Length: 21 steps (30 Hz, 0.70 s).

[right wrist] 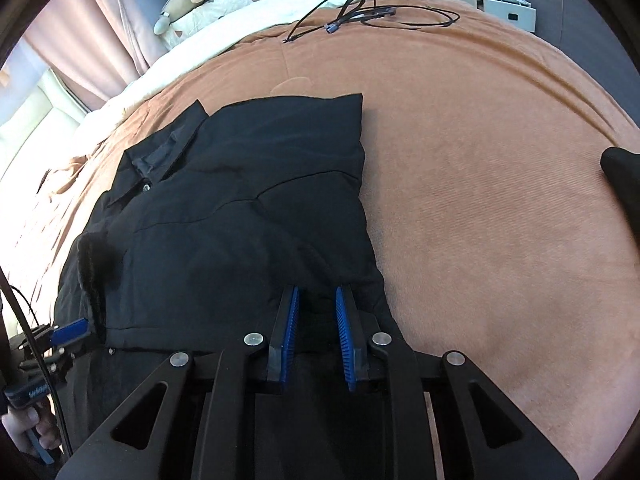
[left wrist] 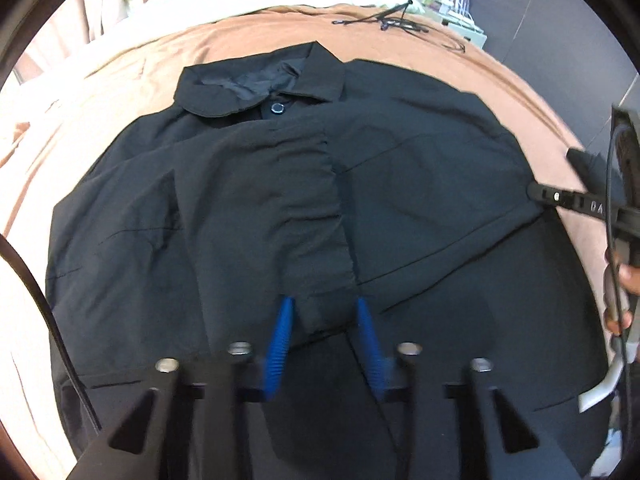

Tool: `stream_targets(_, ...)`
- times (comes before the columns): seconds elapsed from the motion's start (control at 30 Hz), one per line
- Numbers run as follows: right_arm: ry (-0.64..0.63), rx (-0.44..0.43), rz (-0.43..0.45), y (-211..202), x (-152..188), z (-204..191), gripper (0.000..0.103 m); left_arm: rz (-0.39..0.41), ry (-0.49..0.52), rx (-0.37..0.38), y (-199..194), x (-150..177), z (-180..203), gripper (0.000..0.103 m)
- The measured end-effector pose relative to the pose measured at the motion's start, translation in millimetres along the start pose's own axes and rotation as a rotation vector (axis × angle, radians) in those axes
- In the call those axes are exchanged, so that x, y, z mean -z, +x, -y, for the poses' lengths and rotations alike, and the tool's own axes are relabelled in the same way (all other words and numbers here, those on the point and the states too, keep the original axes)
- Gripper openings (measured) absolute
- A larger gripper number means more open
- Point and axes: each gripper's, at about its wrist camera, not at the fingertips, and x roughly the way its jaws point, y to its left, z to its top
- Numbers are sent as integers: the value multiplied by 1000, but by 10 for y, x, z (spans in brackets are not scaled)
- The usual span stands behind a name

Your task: Fold large clothes

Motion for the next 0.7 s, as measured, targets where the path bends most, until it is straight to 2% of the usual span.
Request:
stream_targets(0.03, -3, -1, 4, -11, 22, -22, 16, 12, -13, -14, -55, -11, -44, 0)
stream_targets(0.23, -36, 3, 32, -156, 124, -99, 16, 97, -102, -27, -553, -61, -426, 0)
stream_targets(0.37, -6, 7, 53, -228, 152, -115, 16, 108, -155, 16, -723, -91, -585, 2)
stream_targets(0.43, 29, 4, 43, -248, 170, -93, 17, 87, -156, 29, -688, -106, -524, 21)
stream_targets(0.5, 44, -8, 42, -281, 194, -67, 17, 88, -139, 34, -638, -118, -411, 69)
stream_targets(0.53, 39, 2, 39, -293, 204, -65, 22, 101, -127, 34, -624, -123, -345, 76)
stream_targets(0.57, 31, 17, 35, -302, 222, -57, 35, 114, -115, 33, -604, -132, -278, 82)
stream_targets(0.63, 23, 11, 46, -345, 242, -25, 51, 111, -100, 42, -509, -159, -160, 82)
stream_targets(0.7, 15, 22, 58, -384, 257, 1, 52, 92, -94, 48, -370, -187, -60, 82)
